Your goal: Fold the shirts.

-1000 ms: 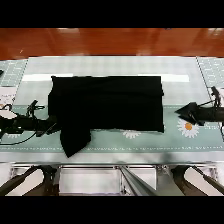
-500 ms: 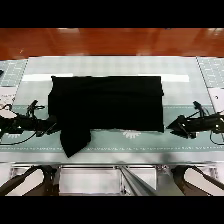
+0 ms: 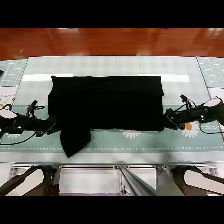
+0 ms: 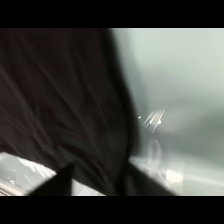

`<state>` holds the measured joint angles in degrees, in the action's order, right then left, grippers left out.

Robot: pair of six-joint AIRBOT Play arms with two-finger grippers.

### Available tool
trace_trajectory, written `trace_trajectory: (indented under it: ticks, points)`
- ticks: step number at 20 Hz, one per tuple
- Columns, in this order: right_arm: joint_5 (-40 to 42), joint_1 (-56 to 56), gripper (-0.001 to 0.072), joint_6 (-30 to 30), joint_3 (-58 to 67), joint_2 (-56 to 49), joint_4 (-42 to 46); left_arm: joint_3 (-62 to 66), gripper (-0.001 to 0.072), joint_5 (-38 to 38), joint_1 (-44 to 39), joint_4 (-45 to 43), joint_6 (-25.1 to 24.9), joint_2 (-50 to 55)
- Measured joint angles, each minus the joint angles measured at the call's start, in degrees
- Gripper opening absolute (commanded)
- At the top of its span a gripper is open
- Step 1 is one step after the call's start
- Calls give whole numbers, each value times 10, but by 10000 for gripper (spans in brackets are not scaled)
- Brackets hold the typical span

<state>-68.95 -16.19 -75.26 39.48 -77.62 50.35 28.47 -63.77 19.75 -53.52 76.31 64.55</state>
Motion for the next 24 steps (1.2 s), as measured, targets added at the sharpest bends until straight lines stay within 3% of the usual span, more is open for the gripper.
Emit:
trace_trajectory:
  ticks: [1, 8, 14, 24]
  points:
    - [0, 11, 30, -2, 6, -7, -1, 0, 31, 0, 0, 0, 0, 0]
    - [-15, 25, 29, 14, 24, -10, -2, 25, 31, -7, 0, 0, 0, -1]
    - [-49, -18, 29, 32, 85, 11, 23, 139, 31, -11, -3, -3, -4, 24]
    - [-23, -17, 29, 42, 285, -100, -80, 436, 31, -14, -60, -5, 53, 226]
